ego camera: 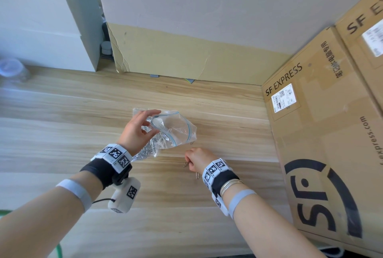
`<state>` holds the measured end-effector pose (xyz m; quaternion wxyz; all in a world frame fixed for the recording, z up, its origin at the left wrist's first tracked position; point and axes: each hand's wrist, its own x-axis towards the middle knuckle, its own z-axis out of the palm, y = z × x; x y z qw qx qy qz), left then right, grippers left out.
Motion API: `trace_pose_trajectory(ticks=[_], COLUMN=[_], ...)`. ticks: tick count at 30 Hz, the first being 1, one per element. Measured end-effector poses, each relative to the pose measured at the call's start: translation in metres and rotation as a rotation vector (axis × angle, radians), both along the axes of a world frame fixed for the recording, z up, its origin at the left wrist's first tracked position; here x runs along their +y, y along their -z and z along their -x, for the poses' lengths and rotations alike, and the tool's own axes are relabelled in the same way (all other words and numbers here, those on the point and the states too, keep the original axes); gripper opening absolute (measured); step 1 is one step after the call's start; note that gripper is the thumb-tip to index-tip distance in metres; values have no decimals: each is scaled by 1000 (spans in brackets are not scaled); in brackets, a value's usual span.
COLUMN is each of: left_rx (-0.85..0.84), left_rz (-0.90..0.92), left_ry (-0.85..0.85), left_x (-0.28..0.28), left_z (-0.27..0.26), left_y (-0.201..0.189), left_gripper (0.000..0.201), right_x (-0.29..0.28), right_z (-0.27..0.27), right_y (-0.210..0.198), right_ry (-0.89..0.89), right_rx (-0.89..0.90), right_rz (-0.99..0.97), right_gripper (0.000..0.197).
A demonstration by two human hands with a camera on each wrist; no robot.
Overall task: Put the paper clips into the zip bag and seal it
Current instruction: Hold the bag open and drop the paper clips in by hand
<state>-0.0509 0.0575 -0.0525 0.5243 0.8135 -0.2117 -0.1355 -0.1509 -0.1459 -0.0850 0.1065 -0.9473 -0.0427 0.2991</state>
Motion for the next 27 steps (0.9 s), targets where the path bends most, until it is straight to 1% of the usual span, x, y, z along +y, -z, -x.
trace_pose_trajectory(ticks=[6, 8, 10, 14, 15, 17, 21, 23, 25, 27], left_rx=[-2, -2, 5, 6, 4, 6, 7, -1, -12, -23], left_rz=[8, 9, 8, 5, 3, 2, 0, -3, 2, 7], left_ry=[-2, -4, 2, 2, 0, -2, 11, 17, 24, 26], left_x=[-1, -2, -2, -1, -1, -2, -4, -5, -5, -5], left_z=[0, -1, -1, -3, -3, -4, -5, -5, -5, -6], left_y=[0, 0, -1, -1, -1, -1, -2, -2, -3, -5], left_gripper=[56, 54, 56, 57, 57, 54, 56, 59, 67, 75], right_x=[3, 3, 2, -12, -16, -24, -26, -17, -5, 5], right_z=[-6, -6, -4, 3, 3, 1, -17, -30, -42, -52], right_y=[3, 1, -4, -23, -31, -48, -79, -85, -85, -79], right_ry=[67, 86, 108, 272, 287, 272, 215, 173, 149, 161], right_rx=[67, 76, 57, -85, -123, -191, -382, -429, -445, -466], right_rz=[30, 2, -38, -204, -234, -285, -395, -412, -418, -435], right_gripper=[17, 18, 17, 12, 11, 11, 15, 15, 15, 15])
